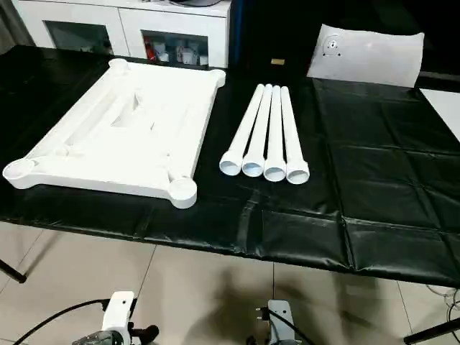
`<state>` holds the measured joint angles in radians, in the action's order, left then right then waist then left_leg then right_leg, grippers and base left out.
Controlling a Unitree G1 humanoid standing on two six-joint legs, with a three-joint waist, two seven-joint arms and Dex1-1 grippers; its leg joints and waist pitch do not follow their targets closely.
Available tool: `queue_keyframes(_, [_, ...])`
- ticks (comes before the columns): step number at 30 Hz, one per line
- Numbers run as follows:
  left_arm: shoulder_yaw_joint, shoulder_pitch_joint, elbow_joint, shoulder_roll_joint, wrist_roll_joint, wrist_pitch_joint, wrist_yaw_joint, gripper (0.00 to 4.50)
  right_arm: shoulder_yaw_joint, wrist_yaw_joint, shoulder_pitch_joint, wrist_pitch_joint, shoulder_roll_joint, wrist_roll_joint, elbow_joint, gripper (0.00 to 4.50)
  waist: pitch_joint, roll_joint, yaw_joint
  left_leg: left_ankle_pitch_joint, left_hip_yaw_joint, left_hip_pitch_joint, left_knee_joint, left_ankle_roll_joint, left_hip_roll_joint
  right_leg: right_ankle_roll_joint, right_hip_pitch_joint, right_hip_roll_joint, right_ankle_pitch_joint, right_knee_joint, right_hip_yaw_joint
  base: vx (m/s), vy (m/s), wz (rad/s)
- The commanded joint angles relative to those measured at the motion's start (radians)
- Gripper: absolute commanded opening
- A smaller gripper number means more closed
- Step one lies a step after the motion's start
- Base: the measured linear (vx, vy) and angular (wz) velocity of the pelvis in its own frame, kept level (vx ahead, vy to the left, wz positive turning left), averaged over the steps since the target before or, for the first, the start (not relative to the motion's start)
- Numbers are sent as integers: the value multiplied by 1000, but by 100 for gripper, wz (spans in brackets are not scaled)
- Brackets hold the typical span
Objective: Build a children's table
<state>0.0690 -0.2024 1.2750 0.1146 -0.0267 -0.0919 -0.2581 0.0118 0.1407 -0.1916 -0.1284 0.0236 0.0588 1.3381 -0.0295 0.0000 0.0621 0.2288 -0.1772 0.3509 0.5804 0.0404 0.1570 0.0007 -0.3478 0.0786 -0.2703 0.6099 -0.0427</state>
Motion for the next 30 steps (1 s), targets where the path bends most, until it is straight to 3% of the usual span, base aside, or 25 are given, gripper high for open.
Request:
queue_keyframes(1, [-2, 1, 12, 0, -3, -6, 3, 442, 1, -2, 33, -33, 2, -10, 35, 450, 22, 7, -4, 144, 33, -3, -81, -85, 99, -282, 18, 102, 86, -70, 53, 0, 0, 0])
queue_keyframes(30, [-2, 1, 12, 0, -3, -6, 3, 442, 1, -2, 33, -33, 2, -10, 35, 450, 22, 8, -4, 151, 33, -3, -82, -81, 99, -282, 18, 102, 80, -71, 53, 0, 0, 0])
